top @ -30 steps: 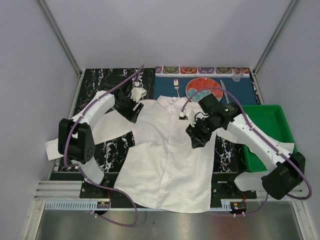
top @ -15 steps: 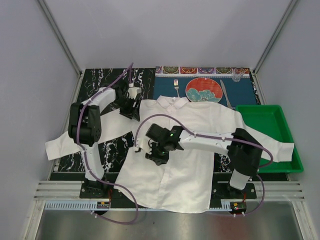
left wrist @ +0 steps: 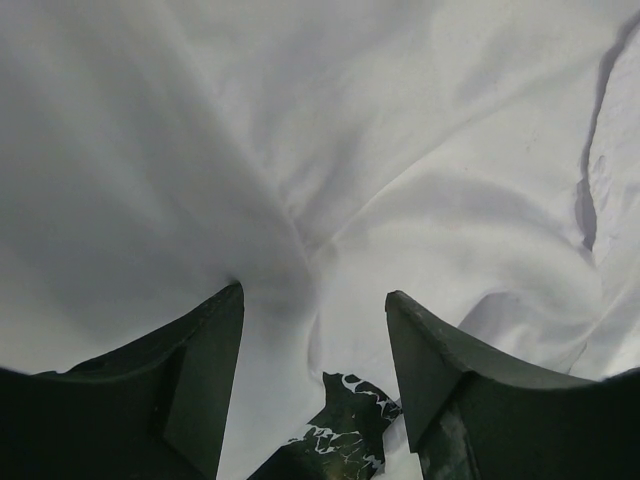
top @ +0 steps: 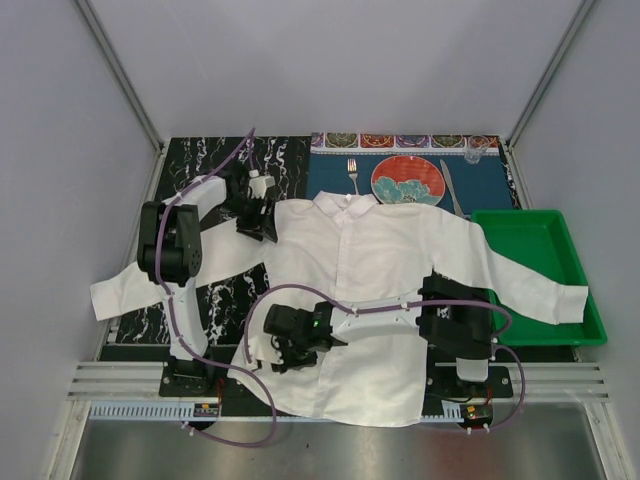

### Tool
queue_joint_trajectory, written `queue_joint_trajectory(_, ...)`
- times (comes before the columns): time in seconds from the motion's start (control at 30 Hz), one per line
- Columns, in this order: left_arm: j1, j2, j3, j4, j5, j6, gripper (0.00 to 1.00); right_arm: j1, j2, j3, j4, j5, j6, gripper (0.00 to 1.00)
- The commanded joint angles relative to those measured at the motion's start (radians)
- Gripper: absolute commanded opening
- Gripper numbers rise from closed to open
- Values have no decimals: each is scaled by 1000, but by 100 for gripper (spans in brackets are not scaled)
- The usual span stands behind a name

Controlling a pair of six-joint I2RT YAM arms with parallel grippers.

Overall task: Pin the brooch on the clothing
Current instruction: Flatten out the clothes at the center of the board.

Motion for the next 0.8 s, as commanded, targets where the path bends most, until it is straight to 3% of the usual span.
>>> queue_joint_trajectory(0.0, 12, 9, 35, 23, 37, -24, 61, 31, 49, -29, 84, 42, -70, 25)
queue_joint_trajectory(0.07, 12, 18, 39, 23, 25, -28, 61, 43, 65, -32, 71, 34, -73, 25)
queue_joint_trajectory(0.23, 12, 52, 76, -3, -38, -25, 43, 76, 32, -113, 79, 30, -96, 25)
queue_joint_trajectory(0.37, 15, 96, 122, -20, -84, -27, 36, 111, 16, -159, 76, 30, -116, 25)
queue_joint_trajectory(0.77, 17, 155, 251, -54, -115, -27, 36, 165, 2, -225, 13, 14, -179, 25)
